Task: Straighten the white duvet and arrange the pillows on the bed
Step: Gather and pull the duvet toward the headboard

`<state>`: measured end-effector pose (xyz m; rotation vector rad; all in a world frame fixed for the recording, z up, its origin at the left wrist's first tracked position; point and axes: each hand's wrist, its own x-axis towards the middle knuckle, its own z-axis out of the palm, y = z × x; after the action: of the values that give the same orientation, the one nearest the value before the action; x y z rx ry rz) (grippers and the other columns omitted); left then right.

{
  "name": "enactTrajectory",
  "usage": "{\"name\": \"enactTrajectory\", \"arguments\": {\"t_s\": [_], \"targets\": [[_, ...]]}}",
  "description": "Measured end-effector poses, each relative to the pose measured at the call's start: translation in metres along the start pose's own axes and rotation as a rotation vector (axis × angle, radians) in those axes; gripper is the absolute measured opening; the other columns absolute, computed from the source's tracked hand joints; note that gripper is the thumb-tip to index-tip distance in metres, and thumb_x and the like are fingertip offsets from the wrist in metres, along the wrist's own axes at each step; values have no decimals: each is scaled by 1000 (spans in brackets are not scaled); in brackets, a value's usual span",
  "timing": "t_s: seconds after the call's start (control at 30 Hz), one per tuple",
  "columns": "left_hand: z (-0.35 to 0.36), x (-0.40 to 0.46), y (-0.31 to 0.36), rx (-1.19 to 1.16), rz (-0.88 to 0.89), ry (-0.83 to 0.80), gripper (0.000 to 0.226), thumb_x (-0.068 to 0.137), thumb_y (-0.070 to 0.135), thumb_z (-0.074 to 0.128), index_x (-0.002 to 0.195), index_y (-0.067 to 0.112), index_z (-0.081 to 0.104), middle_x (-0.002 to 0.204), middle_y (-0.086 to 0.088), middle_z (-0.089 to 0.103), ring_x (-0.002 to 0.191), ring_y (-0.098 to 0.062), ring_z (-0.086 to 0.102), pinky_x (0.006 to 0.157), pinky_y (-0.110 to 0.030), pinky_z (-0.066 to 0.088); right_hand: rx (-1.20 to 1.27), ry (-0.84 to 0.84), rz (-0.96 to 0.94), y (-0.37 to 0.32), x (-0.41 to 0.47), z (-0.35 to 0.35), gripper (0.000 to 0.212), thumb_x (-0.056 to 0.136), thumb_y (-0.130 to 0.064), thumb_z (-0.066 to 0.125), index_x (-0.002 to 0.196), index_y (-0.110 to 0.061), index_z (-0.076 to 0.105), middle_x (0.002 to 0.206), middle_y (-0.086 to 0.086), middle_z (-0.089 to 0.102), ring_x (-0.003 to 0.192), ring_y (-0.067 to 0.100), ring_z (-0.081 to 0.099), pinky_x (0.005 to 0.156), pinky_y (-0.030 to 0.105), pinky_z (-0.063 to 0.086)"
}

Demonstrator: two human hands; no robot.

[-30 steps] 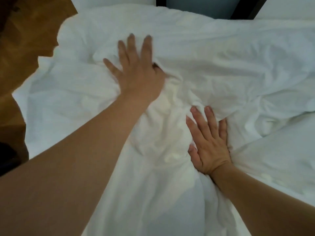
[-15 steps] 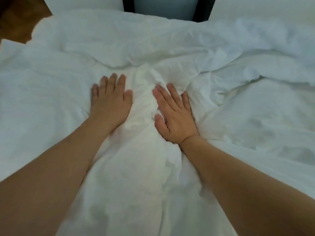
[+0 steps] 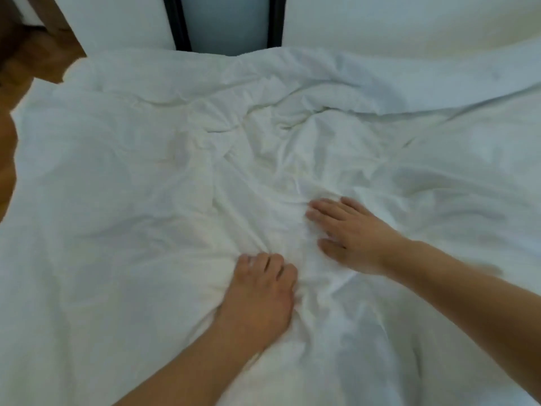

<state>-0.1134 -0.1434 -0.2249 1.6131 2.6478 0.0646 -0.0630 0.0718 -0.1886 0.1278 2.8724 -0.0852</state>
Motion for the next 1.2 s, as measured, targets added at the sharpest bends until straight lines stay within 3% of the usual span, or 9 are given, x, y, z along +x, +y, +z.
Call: {"name": "enactTrajectory", "arguments": {"t_s": [0.1, 0.2, 0.3, 0.47, 0.57, 0.7, 0.83, 1.0, 1.2], "targets": [[-13, -13, 26, 160, -218, -75, 39, 81, 36, 34, 106, 18, 59, 111, -8, 54, 103, -31, 48, 95, -47, 32, 23, -35, 118, 23, -95, 3, 59, 96, -51, 28, 151, -33, 19, 160, -11, 11, 146, 6, 10, 118, 31, 3], [-54, -35, 98, 7, -172, -19, 24, 88, 33, 39, 106, 20, 48, 104, -3, 53, 96, -26, 53, 80, -36, 38, -20, 33, 180, 33, -173, 3, 55, 94, -44, 33, 144, -22, 39, 152, -2, 33, 138, 15, 34, 115, 27, 14], [-59, -90, 194, -378, 50, -187, 35, 89, 54, 44, 108, 24, 42, 99, 1, 58, 90, -24, 57, 74, -33, 44, 57, 296, 196, 28, -237, 7, 58, 84, -42, 31, 128, -17, 58, 141, 5, 49, 128, 22, 47, 113, 31, 25], [-6, -140, 268, 17, -24, -341, 88, 73, 66, 53, 143, 25, 19, 133, -6, 41, 114, -30, 44, 92, -46, 42, 176, 814, 323, 7, -315, 46, 48, 80, -16, 53, 128, -11, 54, 142, 9, 42, 129, 24, 40, 111, 40, 29], [-10, -141, 279, -47, -168, -239, 55, 86, 47, 45, 136, 24, 41, 127, -5, 49, 110, -30, 51, 83, -37, 42, 649, 744, 619, -1, -342, 75, 57, 84, -19, 52, 140, -20, 40, 136, 5, 39, 115, 18, 47, 103, 38, 37], [-57, -147, 289, -879, -388, -366, 10, 76, 15, 53, 75, 13, 62, 75, -3, 61, 74, -24, 58, 56, -25, 38, 1832, 392, 1010, -13, -357, 92, 57, 95, -35, 54, 143, -13, 32, 116, 14, 58, 87, 29, 63, 78, 41, 50], [-80, -191, 279, -1240, -396, -306, 7, 41, 14, 52, 44, 17, 47, 52, -1, 41, 54, -21, 36, 51, -27, 26, 2169, 247, 712, -32, -366, 79, 83, 85, -56, 58, 143, -1, 36, 111, 18, 66, 87, 32, 70, 78, 43, 54], [-73, -239, 293, -579, -441, -206, 20, 85, 25, 43, 98, 16, 53, 109, -9, 60, 93, -25, 57, 70, -29, 41, 2038, 602, 749, -82, -401, 43, 54, 71, -13, 68, 124, -13, 58, 114, 10, 65, 85, 29, 64, 66, 32, 54], [-119, -259, 348, -73, -378, -46, 18, 89, 18, 39, 95, 18, 56, 103, -4, 62, 85, -24, 55, 72, -30, 39, 1757, 895, 678, -41, -542, -2, 36, 80, -14, 71, 115, -12, 62, 101, 5, 67, 83, 22, 63, 66, 30, 51]]}}
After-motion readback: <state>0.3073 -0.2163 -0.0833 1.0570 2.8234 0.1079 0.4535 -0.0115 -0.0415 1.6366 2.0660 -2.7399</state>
